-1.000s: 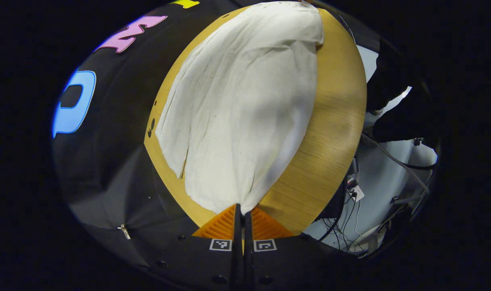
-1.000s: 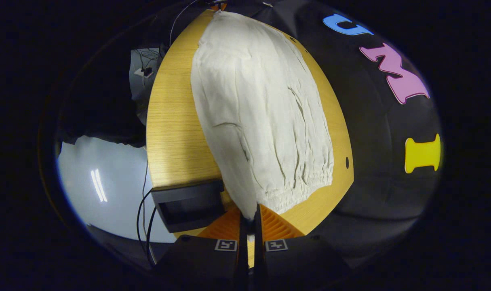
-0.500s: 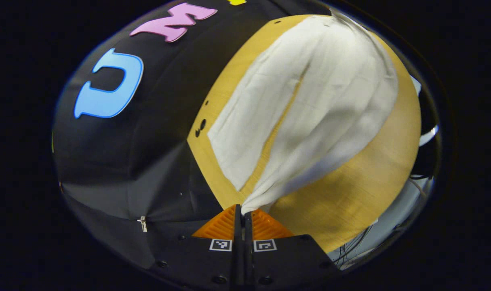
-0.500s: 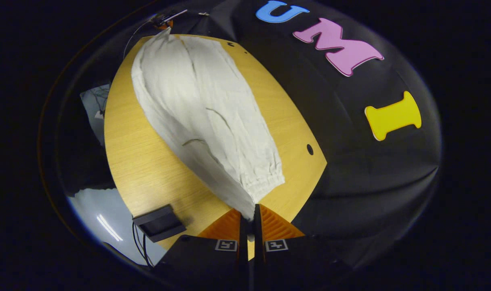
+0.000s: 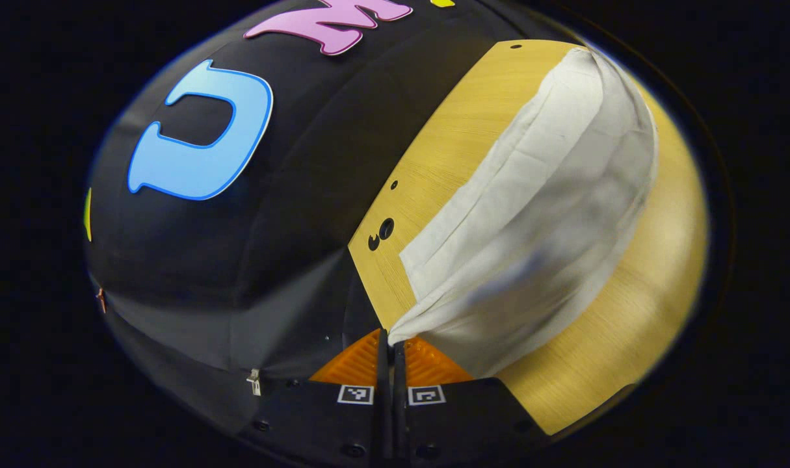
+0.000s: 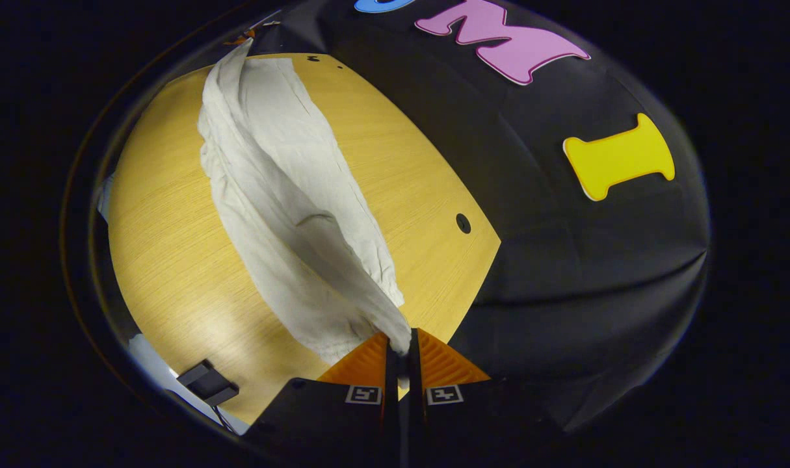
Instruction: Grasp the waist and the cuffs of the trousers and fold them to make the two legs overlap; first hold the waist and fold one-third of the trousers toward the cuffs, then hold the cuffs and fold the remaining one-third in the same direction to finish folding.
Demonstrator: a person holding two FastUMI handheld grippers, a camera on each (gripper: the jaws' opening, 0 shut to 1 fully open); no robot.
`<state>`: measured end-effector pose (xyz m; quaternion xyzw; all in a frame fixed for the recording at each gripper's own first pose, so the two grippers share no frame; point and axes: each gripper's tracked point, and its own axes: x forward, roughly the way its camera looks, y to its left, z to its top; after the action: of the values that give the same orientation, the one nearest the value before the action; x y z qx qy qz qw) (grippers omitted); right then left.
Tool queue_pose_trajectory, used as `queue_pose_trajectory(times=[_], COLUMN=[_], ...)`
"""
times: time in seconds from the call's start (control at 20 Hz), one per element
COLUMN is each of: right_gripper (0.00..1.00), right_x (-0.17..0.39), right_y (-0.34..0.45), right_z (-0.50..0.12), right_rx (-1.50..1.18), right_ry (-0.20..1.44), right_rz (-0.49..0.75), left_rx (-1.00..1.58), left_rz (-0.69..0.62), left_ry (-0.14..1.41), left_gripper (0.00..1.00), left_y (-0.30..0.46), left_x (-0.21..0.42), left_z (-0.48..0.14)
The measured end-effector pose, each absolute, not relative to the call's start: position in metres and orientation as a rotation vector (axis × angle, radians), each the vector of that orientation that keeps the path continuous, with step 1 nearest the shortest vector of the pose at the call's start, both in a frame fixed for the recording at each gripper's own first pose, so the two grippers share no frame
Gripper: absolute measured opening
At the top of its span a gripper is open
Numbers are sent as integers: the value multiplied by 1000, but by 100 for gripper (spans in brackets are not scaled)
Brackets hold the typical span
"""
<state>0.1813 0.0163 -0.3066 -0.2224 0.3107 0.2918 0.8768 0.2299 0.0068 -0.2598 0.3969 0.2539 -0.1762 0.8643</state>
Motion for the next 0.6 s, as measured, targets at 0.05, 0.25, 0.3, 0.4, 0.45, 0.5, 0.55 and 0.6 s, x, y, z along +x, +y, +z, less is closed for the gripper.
queue_pose_trajectory(times=[0.05, 0.25, 0.3, 0.4, 0.45, 0.5, 0.55, 0.6], right_gripper=[10, 11, 11, 10, 10, 11, 11, 10], right_x=[188, 214, 218, 225, 227, 231, 236, 248], right_y=[20, 33, 37, 43, 47, 50, 50, 50], right_z=[-315, -345, -354, -373, -384, -394, -402, -398], right_rx=[-460, -431, -408, -395, -385, -381, -392, -399], right_ry=[678, 764, 791, 833, 862, 889, 910, 892], right_rz=[616, 624, 625, 630, 635, 639, 633, 616], left_rx=[834, 870, 864, 877, 889, 901, 910, 915], left_rz=[-360, -358, -361, -360, -365, -369, -370, -356], left_ry=[544, 571, 575, 602, 616, 621, 625, 622], left_gripper=[5, 5, 5, 5, 5, 5, 5, 5], left_y=[3, -6, -11, -18, -22, -28, -32, -34], left_x=[242, 288, 298, 316, 322, 327, 330, 333], left_z=[-266, -293, -301, -322, -335, -343, -351, -356])
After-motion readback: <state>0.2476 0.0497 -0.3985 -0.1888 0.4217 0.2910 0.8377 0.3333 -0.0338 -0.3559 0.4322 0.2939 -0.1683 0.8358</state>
